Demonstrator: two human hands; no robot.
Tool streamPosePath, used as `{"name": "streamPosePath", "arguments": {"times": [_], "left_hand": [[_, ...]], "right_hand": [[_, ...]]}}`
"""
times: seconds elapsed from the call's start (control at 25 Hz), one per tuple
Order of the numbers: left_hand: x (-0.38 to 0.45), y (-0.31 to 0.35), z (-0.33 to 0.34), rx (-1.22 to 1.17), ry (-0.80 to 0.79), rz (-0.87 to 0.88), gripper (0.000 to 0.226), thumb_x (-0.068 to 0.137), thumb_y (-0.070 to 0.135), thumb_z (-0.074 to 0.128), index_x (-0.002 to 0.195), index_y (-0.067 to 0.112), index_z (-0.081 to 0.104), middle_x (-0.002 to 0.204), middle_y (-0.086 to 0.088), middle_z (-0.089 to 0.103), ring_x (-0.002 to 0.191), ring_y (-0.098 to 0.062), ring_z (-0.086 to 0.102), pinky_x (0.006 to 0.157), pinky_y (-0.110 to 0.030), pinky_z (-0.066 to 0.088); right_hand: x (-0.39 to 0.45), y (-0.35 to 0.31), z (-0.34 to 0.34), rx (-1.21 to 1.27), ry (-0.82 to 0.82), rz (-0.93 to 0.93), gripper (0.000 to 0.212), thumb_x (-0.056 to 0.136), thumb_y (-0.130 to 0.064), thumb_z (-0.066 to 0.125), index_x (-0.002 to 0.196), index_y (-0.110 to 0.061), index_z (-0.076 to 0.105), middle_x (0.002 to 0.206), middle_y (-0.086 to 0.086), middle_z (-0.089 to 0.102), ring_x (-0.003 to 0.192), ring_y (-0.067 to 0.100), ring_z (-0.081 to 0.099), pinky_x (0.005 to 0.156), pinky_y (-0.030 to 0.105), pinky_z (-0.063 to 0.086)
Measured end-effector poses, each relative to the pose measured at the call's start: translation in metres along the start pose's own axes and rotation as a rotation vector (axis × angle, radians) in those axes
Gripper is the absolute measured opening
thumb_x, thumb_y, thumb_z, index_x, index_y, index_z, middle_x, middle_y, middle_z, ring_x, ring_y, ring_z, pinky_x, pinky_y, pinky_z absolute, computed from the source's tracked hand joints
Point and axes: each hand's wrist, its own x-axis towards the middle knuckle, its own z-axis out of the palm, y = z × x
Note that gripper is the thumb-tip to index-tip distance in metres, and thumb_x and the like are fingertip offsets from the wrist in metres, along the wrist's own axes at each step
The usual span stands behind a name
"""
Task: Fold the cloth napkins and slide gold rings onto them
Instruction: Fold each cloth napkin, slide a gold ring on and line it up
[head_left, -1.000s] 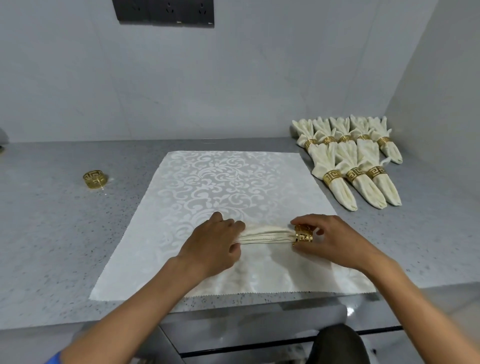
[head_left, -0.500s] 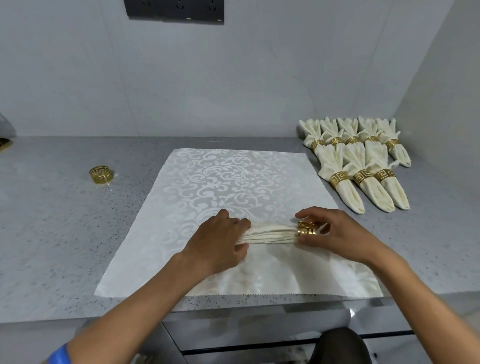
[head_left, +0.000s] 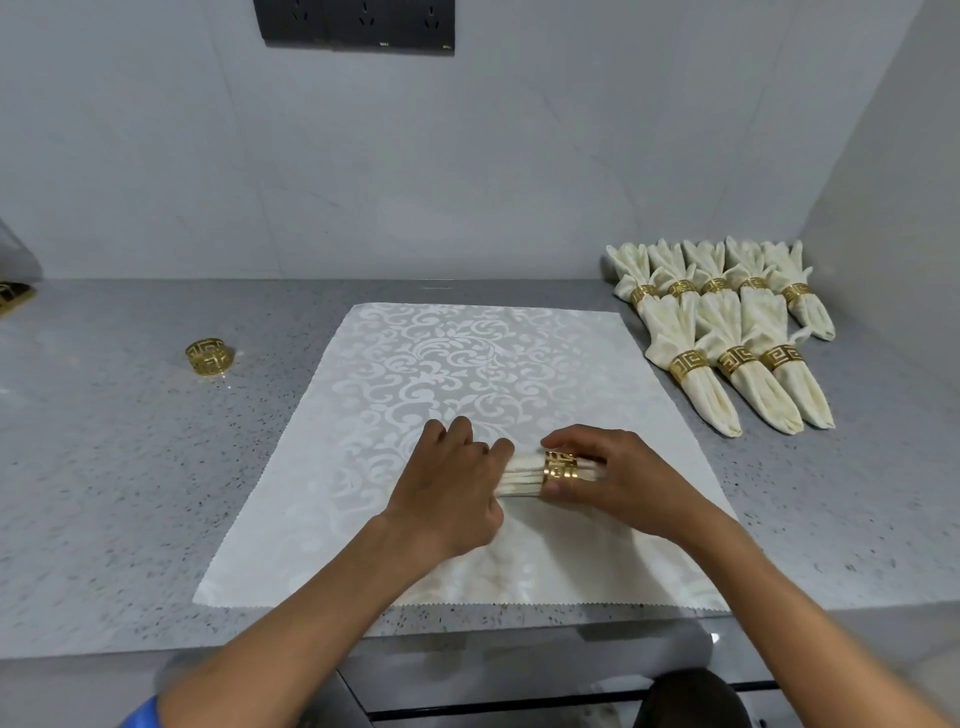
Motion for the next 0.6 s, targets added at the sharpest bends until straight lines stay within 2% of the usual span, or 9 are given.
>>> {"name": "streamPosePath", "arguments": {"times": [0.12, 0.2, 0.28, 0.36, 0.44, 0.48, 0.56, 0.6], "left_hand": [[0.001, 0.001, 0.004, 0.004, 0.000, -0.016, 0.039, 0.076, 0.034, 0.053, 0.112, 0.019, 0.053, 0.080, 0.001, 0.067, 0.087, -0.024, 0.052, 0.079, -0.039, 0.034], [0.003, 0.000, 0.004, 0.058, 0.022, 0.049, 0.028, 0.073, 0.028, 0.056, 0.099, 0.017, 0.057, 0.066, 0.000, 0.065, 0.072, -0.024, 0.055, 0.074, -0.039, 0.035], [0.006, -0.004, -0.005, 0.059, 0.068, 0.139, 0.015, 0.073, 0.023, 0.044, 0.079, 0.016, 0.056, 0.056, 0.001, 0.058, 0.056, -0.023, 0.052, 0.068, -0.037, 0.037], [0.011, -0.009, -0.023, -0.077, 0.021, 0.193, 0.010, 0.076, 0.023, 0.039, 0.072, 0.019, 0.047, 0.063, 0.005, 0.052, 0.056, -0.021, 0.043, 0.062, -0.032, 0.036], [0.015, -0.015, -0.042, -0.218, -0.163, 0.173, 0.005, 0.080, 0.022, 0.047, 0.076, 0.020, 0.050, 0.072, 0.009, 0.050, 0.065, -0.017, 0.043, 0.061, -0.030, 0.034], [0.015, -0.018, -0.048, -0.275, -0.245, 0.150, 0.005, 0.081, 0.022, 0.051, 0.081, 0.022, 0.055, 0.074, 0.008, 0.054, 0.067, -0.017, 0.048, 0.060, -0.032, 0.038], [0.014, -0.022, -0.054, -0.311, -0.356, 0.120, 0.020, 0.081, 0.024, 0.054, 0.099, 0.028, 0.064, 0.082, 0.008, 0.062, 0.072, -0.015, 0.055, 0.063, -0.035, 0.046], [0.012, -0.024, -0.052, -0.293, -0.379, 0.126, 0.026, 0.083, 0.025, 0.054, 0.106, 0.029, 0.064, 0.085, 0.010, 0.062, 0.073, -0.013, 0.053, 0.065, -0.032, 0.046]], "right_hand": [[0.005, -0.002, 0.008, 0.011, 0.026, -0.013, 0.038, 0.078, -0.037, 0.081, 0.113, -0.030, 0.066, 0.097, -0.015, 0.068, 0.090, 0.002, 0.064, 0.078, 0.021, 0.051], [0.005, -0.001, 0.007, 0.021, 0.044, -0.019, 0.039, 0.077, -0.038, 0.081, 0.112, -0.029, 0.067, 0.098, -0.016, 0.069, 0.091, 0.001, 0.064, 0.078, 0.020, 0.050], [0.006, -0.002, 0.004, 0.084, 0.046, -0.035, 0.037, 0.077, -0.037, 0.080, 0.110, -0.026, 0.069, 0.098, -0.014, 0.071, 0.094, 0.002, 0.066, 0.081, 0.019, 0.049], [0.007, -0.008, 0.000, 0.175, 0.036, -0.060, 0.037, 0.077, -0.034, 0.079, 0.110, -0.022, 0.069, 0.098, -0.013, 0.072, 0.095, 0.005, 0.067, 0.082, 0.020, 0.051], [0.006, -0.014, -0.002, 0.158, -0.022, -0.089, 0.041, 0.078, -0.038, 0.077, 0.114, -0.021, 0.068, 0.101, -0.013, 0.071, 0.097, 0.006, 0.066, 0.083, 0.020, 0.052], [0.004, -0.016, -0.001, 0.092, -0.059, -0.102, 0.047, 0.078, -0.046, 0.075, 0.118, -0.023, 0.066, 0.106, -0.015, 0.070, 0.100, 0.004, 0.065, 0.085, 0.020, 0.051], [-0.006, -0.012, 0.004, -0.088, -0.088, -0.119, 0.065, 0.073, -0.066, 0.070, 0.126, -0.029, 0.061, 0.114, -0.017, 0.067, 0.102, 0.000, 0.062, 0.087, 0.022, 0.050], [-0.012, -0.008, 0.007, -0.168, -0.064, -0.135, 0.068, 0.071, -0.069, 0.068, 0.126, -0.030, 0.062, 0.113, -0.016, 0.068, 0.098, 0.001, 0.062, 0.084, 0.025, 0.051]]}}
